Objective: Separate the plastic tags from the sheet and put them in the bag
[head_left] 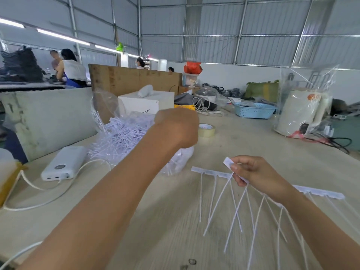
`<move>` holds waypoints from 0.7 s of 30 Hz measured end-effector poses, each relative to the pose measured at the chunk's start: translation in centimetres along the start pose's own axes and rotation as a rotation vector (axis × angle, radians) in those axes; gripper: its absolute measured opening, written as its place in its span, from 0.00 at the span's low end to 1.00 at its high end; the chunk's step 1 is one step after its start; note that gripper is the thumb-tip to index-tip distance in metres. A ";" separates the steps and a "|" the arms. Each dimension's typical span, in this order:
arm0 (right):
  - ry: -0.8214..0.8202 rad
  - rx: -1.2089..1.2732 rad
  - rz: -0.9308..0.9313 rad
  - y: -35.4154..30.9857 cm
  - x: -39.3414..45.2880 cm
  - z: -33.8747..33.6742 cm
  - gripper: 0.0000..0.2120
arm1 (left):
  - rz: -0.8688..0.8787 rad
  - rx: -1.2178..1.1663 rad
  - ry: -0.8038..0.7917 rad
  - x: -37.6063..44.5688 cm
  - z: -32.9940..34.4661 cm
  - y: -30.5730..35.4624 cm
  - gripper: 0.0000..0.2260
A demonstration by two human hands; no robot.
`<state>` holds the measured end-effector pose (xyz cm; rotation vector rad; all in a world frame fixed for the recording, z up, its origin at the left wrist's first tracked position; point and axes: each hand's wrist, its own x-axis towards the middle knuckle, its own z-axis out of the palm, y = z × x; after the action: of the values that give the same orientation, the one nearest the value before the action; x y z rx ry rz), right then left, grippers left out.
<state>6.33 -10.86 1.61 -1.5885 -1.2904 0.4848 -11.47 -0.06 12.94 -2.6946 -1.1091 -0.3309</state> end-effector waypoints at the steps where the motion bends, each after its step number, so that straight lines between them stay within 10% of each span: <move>1: -0.016 0.000 0.011 0.1 0.0 -0.2 0.07 | 0.055 -0.144 0.048 -0.5 -0.6 0.9 0.14; 4: -0.057 0.019 0.063 0.3 0.0 -0.6 0.12 | 0.143 -0.696 -0.120 -1.1 0.3 3.8 0.15; 9: -0.073 0.102 0.088 0.6 -0.1 -1.1 0.16 | 0.036 -0.639 -0.253 0.1 6.8 6.2 0.19; 12: -0.075 0.060 0.098 0.7 0.0 -0.9 0.18 | 0.036 -1.196 -0.394 0.5 10.3 6.8 0.21; 21: 0.040 0.041 0.242 -0.1 0.0 -0.5 0.08 | -0.034 -1.396 -0.054 1.5 13.1 7.0 0.17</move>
<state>6.67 -11.04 1.89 -1.7205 -1.0566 0.6214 -3.78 -0.30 0.16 -3.7788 -1.1518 -1.5172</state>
